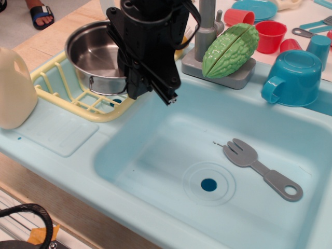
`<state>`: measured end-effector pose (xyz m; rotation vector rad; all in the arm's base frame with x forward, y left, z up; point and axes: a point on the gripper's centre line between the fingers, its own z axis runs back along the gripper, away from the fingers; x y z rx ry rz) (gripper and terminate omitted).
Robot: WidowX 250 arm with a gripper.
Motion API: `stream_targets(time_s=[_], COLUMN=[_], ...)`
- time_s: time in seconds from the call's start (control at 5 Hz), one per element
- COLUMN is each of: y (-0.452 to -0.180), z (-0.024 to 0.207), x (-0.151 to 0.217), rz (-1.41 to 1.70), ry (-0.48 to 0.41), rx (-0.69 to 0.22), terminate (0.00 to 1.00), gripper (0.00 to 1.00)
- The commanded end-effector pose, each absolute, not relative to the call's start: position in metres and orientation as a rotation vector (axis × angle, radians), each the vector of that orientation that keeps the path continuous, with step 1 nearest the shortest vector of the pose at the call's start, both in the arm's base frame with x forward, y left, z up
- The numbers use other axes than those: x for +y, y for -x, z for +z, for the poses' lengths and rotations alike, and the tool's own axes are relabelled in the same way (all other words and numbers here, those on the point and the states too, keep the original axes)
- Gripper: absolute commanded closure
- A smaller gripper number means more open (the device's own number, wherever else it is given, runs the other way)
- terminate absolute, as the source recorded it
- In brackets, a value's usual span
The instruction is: Put pot or pan from sink into drying rack
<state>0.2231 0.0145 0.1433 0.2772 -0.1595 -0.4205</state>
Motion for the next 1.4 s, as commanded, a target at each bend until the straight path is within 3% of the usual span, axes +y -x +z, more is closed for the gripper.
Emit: stream_targets(time_s=[0.0, 1.0, 1.2], y=[-0.2322, -0.2322, -0.2322], z=[0.1594, 0.1594, 0.1594], x=[0.0328, 0.0328, 0.0328], rz=[-0.595, -0.595, -0.595], ry=[-0.164, -0.164, -0.164], rx=[-0.212, -0.212, -0.212], terminate=[0.0, 0.0, 1.0], gripper=[0.0, 0.0, 0.0])
